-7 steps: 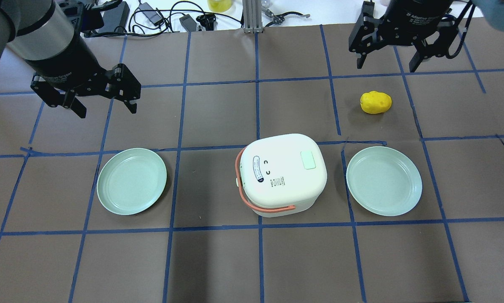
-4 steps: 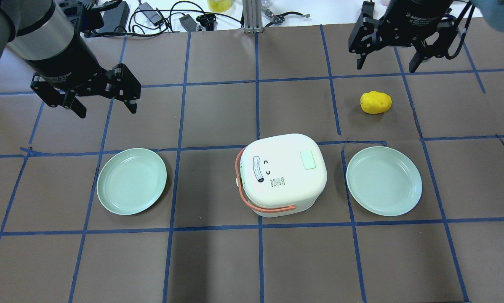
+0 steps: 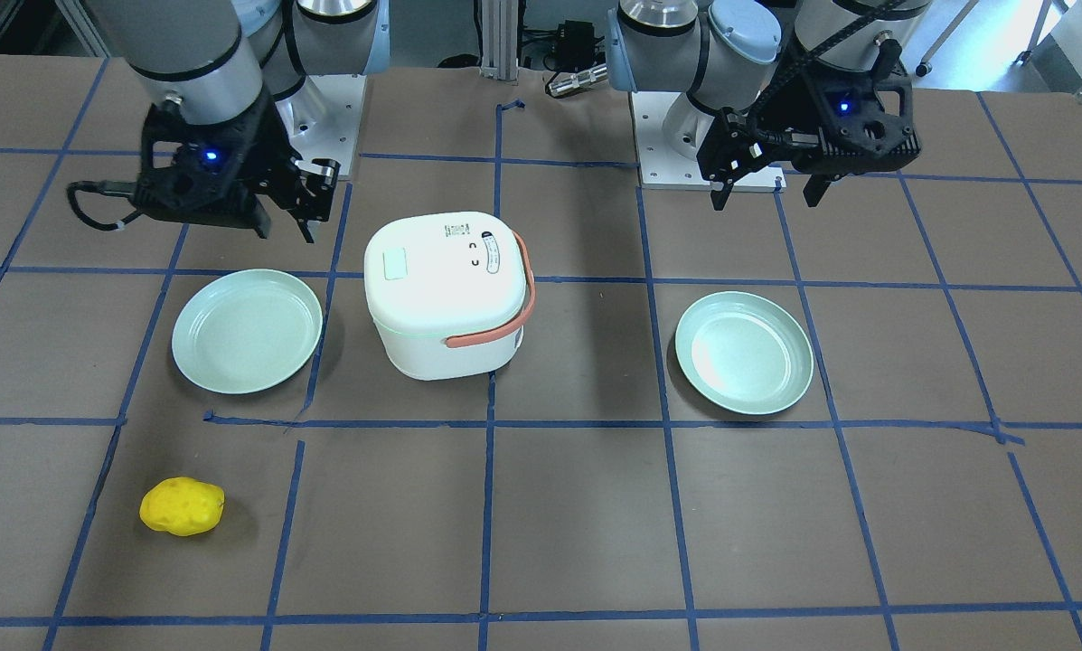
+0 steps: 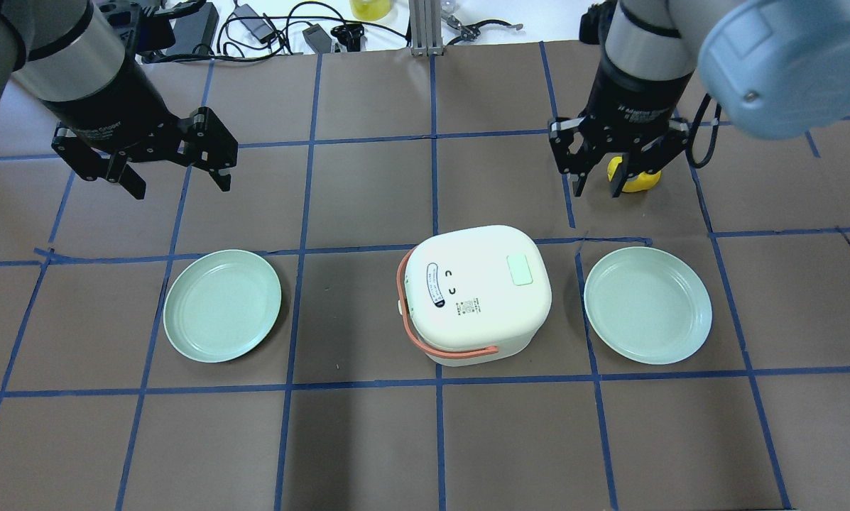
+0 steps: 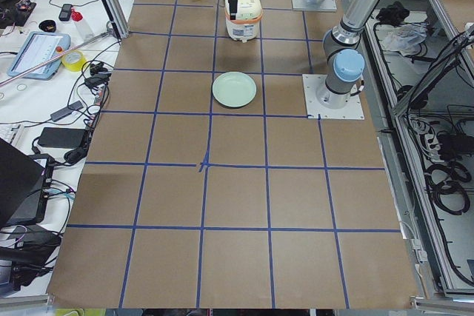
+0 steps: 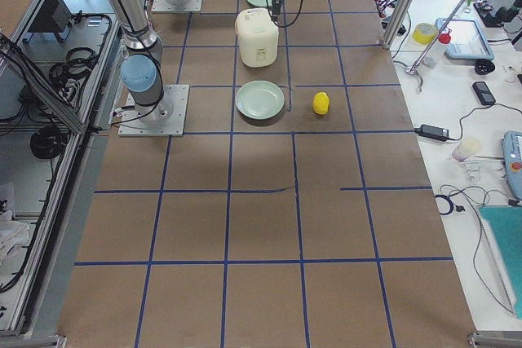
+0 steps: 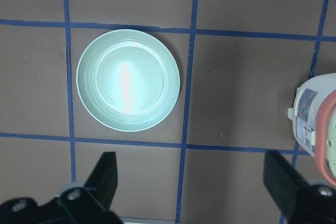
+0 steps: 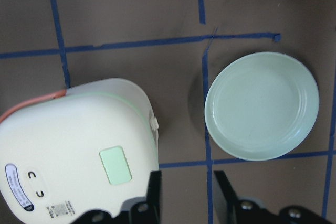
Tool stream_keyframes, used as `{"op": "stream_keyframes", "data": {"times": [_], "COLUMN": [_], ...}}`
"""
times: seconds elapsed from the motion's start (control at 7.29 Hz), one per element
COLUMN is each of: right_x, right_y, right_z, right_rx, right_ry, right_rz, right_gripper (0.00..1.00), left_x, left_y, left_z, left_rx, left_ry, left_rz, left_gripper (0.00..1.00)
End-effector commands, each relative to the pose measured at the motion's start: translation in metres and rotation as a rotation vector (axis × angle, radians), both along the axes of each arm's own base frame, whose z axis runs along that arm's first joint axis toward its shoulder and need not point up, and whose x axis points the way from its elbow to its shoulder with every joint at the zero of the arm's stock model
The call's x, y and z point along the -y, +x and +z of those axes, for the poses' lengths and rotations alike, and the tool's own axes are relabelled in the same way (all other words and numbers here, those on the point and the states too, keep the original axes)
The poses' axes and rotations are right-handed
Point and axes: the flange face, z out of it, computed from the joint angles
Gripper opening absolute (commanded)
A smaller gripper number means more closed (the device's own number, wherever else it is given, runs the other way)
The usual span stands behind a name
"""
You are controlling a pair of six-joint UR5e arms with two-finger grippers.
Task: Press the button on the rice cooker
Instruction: 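Move the right gripper over the green button on the rice cooker lid, then press the right gripper down onto the green lid button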
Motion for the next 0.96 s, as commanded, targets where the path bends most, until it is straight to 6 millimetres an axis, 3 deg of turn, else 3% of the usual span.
{"op": "stream_keyframes", "data": {"times": [0.0, 0.55, 0.82], "right_x": [-0.024, -0.041, -0.038], "right_y": [0.039, 0.059, 0.060], "right_z": [-0.046, -0.100, -0.096], "right_rx": [0.002, 0.016, 0.017], "right_ry": [0.042, 0.011, -0.009], "right_rz": [0.074, 0.124, 0.125], "right_gripper": [0.06, 0.05, 0.06], "left_x": [0.000, 0.000, 0.000], "left_y": [0.000, 0.000, 0.000], "left_z": [0.000, 0.000, 0.000], "left_rx": [0.000, 0.000, 0.000], "left_ry": [0.000, 0.000, 0.000], "left_rz": [0.002, 0.000, 0.000], "left_gripper": [1.00, 1.00, 1.00]}}
